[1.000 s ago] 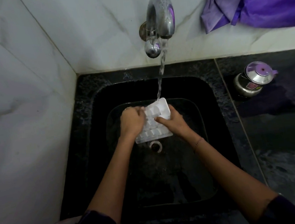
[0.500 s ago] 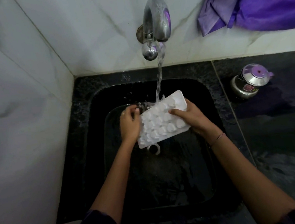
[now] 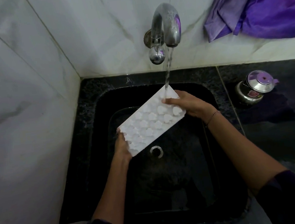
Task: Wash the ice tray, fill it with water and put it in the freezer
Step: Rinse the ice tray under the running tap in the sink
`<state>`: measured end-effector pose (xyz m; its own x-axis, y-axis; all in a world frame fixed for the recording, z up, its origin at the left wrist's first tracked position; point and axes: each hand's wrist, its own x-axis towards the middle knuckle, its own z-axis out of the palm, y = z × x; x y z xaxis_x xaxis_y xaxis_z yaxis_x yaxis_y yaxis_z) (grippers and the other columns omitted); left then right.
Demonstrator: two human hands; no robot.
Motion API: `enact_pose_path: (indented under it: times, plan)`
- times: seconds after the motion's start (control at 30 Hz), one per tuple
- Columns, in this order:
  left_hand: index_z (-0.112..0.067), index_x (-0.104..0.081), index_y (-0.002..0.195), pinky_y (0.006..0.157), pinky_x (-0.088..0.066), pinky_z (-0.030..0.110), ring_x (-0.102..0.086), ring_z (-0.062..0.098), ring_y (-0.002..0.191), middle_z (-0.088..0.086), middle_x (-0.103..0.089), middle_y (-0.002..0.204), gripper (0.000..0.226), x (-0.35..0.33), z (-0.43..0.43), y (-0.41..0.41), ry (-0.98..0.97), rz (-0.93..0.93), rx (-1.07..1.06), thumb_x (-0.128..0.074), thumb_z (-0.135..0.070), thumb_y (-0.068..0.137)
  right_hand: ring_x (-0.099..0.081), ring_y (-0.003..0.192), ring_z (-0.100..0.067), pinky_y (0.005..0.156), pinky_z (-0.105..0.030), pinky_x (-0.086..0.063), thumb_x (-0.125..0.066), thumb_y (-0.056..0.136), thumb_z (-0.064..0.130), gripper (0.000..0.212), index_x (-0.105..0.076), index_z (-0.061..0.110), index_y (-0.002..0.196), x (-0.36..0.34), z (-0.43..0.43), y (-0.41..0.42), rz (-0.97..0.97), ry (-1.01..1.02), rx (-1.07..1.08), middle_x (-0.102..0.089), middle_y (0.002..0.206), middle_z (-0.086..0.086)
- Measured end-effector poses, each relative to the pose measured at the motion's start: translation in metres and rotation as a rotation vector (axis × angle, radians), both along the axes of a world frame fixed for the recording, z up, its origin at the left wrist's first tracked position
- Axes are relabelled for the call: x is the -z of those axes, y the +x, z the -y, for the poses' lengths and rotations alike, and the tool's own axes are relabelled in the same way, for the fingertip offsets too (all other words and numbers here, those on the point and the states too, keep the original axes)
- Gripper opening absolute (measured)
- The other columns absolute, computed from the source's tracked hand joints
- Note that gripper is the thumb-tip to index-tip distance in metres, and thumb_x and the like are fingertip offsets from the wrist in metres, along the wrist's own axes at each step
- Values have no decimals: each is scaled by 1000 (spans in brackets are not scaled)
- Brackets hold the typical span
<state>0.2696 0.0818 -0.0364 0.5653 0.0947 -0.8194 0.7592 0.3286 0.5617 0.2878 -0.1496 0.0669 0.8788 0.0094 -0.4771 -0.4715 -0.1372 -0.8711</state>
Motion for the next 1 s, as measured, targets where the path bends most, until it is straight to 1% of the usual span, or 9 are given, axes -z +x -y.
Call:
enact_pose_path:
  times: [0.13, 0.23, 0.33, 0.47, 0.6, 0.7, 0.83, 0.9, 1.0]
  plan:
    - [-16, -47, 103, 75, -45, 39, -51, 22, 77, 7, -45, 91, 33, -6, 17, 5, -18, 19, -32, -36, -47, 99, -65, 98, -22, 89, -41, -53, -73, 77, 40, 48, -56, 17, 115, -8, 7, 6, 66, -191, 35, -66, 109, -5]
    - [-11, -51, 106, 69, -49, 36, -53, 22, 76, 8, -49, 91, 41, -6, 28, 5, -51, 30, -44, -36, -49, 99, -63, 90, -14, 75, -24, -52, -68, 81, 44, 43, -57, 19, 114, -13, 17, 6, 110, -303, 41, -65, 105, 0]
    - [-16, -48, 89, 78, -48, 41, -52, 21, 74, 7, -45, 87, 40, -10, 37, 0, -47, 50, -55, -34, -53, 98, -59, 85, -4, 64, -9, -44, -62, 87, 41, 42, -55, 19, 122, -12, 24, 6, 157, -388, 19, -64, 111, -1]
    - [-15, -48, 93, 92, -47, 49, -54, 28, 86, 10, -47, 89, 47, -11, 48, -2, -70, 73, -68, -30, -58, 96, -44, 125, -29, 100, -33, -36, -49, 95, 35, 60, -29, 9, 146, -7, 27, 9, 239, -800, -99, -44, 141, -15]
    - [-18, -51, 118, 92, -51, 53, -60, 34, 106, 15, -60, 111, 56, -11, 57, -6, -91, 100, -38, -31, -64, 93, -21, 139, -37, 112, -49, -20, -37, 97, 28, 63, -10, 4, 149, 1, 5, 4, 290, -1339, -247, -16, 153, -24]
    - [-21, -50, 114, 87, -52, 45, -58, 31, 102, 12, -58, 102, 49, -10, 60, -5, -82, 98, -66, -29, -62, 95, -6, 143, -38, 114, -53, 1, -26, 98, 41, 66, -8, 1, 148, 12, -17, -3, 363, -1439, -205, -3, 153, -28]
    - [-15, -49, 123, 63, -51, 31, -60, 26, 97, 10, -59, 109, 53, -20, 62, -4, -117, 106, -90, -28, -57, 97, 4, 142, -41, 115, -55, 5, -9, 91, 60, 83, -6, -1, 147, 38, -52, -17, 475, -1515, -276, -1, 152, -30]
    - [-13, -48, 130, 59, -52, 29, -63, 25, 98, 10, -60, 117, 59, -23, 61, -3, -152, 120, -73, -27, -57, 98, 4, 143, -40, 115, -52, 1, -8, 92, 54, 78, -7, -1, 148, 54, -72, -29, 546, -1497, -373, 0, 153, -29]
    - [-13, -48, 132, 72, -54, 23, -67, 8, 97, -3, -63, 116, 61, -22, 60, -9, -247, 244, -22, -25, -58, 97, -10, 143, -37, 116, -48, -8, -14, 95, 31, 60, -25, -2, 144, 67, -98, -52, 643, -1486, -534, -16, 151, -28]
